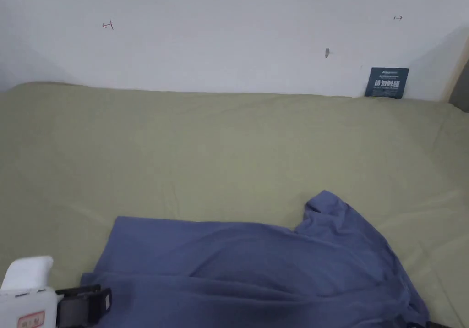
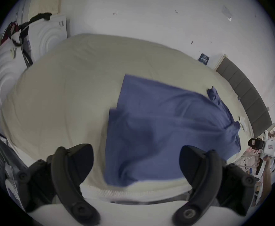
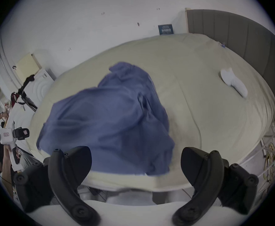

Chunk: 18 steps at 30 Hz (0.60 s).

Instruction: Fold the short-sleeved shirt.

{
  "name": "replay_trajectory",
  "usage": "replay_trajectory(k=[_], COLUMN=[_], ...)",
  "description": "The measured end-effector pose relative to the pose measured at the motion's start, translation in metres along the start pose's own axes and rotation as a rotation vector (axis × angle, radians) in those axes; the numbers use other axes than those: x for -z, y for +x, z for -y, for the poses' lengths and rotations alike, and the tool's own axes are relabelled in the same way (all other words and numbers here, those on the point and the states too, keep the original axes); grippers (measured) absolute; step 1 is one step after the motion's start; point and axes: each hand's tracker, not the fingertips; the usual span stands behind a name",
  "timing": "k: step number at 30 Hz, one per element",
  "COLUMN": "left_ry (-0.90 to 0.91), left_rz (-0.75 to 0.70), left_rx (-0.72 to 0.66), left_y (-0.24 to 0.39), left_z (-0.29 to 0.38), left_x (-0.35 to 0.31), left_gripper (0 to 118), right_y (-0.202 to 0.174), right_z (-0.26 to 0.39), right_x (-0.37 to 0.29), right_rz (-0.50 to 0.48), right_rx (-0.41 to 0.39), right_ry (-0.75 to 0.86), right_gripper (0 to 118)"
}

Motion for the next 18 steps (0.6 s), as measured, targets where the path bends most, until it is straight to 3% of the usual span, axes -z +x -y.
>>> replay_trajectory(k=[1,2,4,5,6,10,11,12,13,14,18], left_ry=[0.025,0.034,0.057,0.061,0.064,-0.009,-0.020,-0.029,-0.041,-0.069,-0.132], left_rz=[-0.011,-0.025,-0.062,-0.080,-0.115,-0.129,-0.140,-0.148,-0.162,-0.166,-0.198], left_rx=[0.020,0.029,0.038,0.059,0.062,0.082,0.071,0.058,0.049,0.036,0.056], left_y=[0.001,0.003,0.006,0.010,0.011,0.007,0.005,0.003,0.003,0.000,0.007], left_z=[-0.006,-0.019,-0.042,-0.050,-0.061,-0.093,-0.099,-0.105,-0.108,-0.111,-0.109], left_x=[0.007,0.015,0.036,0.047,0.061,0.117,0.132,0.144,0.154,0.169,0.211], left_gripper=[79,49,29,18,0,0,4,32,79,118,116], right_y=[-0.004,-0.009,-0.018,-0.022,-0.024,-0.022,-0.021,-0.019,-0.017,-0.015,-0.016], right_z=[-0.009,-0.019,-0.033,-0.040,-0.047,-0.067,-0.071,-0.075,-0.078,-0.082,-0.093], right_x=[0.003,0.007,0.020,0.027,0.034,0.064,0.070,0.076,0.081,0.086,0.102], right_rz=[0.007,0.017,0.031,0.058,0.053,0.058,0.061,0.066,0.071,0.074,0.099], right_rx=[-0.018,-0.041,-0.066,-0.069,-0.080,-0.093,-0.102,-0.104,-0.100,-0.095,-0.092], right_ry=[0.018,0.031,0.055,0.080,0.078,0.058,0.052,0.043,0.042,0.036,0.017], right_gripper=[73,28,6,3,3,2,2,2,2,2,2])
